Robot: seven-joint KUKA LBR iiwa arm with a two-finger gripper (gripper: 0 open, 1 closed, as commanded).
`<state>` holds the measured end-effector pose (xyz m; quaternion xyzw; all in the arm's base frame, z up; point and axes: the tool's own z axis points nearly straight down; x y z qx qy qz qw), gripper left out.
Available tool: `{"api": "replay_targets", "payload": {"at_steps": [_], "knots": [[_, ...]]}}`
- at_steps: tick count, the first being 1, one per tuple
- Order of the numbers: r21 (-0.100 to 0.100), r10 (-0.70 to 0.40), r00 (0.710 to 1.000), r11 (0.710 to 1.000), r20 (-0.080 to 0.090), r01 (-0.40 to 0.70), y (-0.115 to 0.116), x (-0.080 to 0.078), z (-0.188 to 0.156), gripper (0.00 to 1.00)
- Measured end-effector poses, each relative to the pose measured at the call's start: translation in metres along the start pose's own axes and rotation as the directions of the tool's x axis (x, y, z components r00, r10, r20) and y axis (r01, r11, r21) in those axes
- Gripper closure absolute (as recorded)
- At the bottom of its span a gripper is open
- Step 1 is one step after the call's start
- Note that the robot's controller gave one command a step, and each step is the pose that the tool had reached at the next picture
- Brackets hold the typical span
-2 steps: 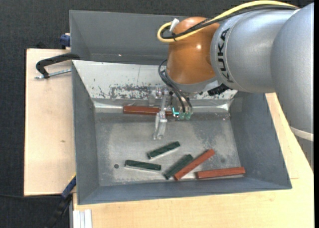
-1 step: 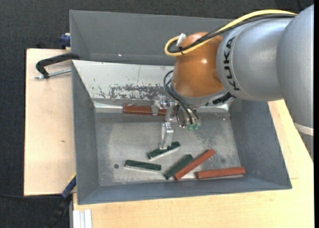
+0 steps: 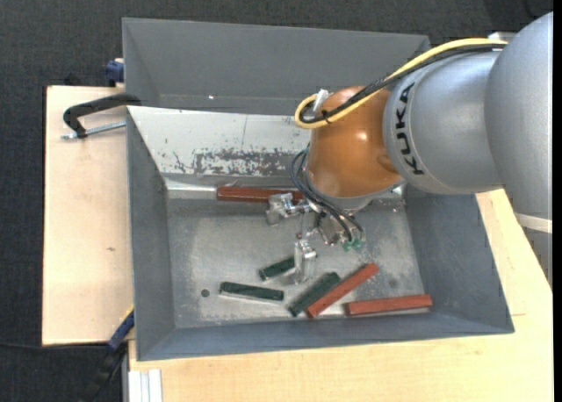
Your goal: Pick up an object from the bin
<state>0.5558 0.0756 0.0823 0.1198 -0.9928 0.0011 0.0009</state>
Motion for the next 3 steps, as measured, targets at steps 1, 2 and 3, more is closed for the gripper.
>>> {"api": "replay_targets", "payload": {"at_steps": [1,2,3], "knots": [[-0.002,-0.290,0.957,0.957,0.004,0.290,0.022,0.033,0.012,1.00],[-0.002,-0.290,0.957,0.957,0.004,0.290,0.022,0.033,0.012,1.00],[0.001,-0.321,0.947,0.947,0.011,0.321,0.040,0.018,-0.149,1.00]]}}
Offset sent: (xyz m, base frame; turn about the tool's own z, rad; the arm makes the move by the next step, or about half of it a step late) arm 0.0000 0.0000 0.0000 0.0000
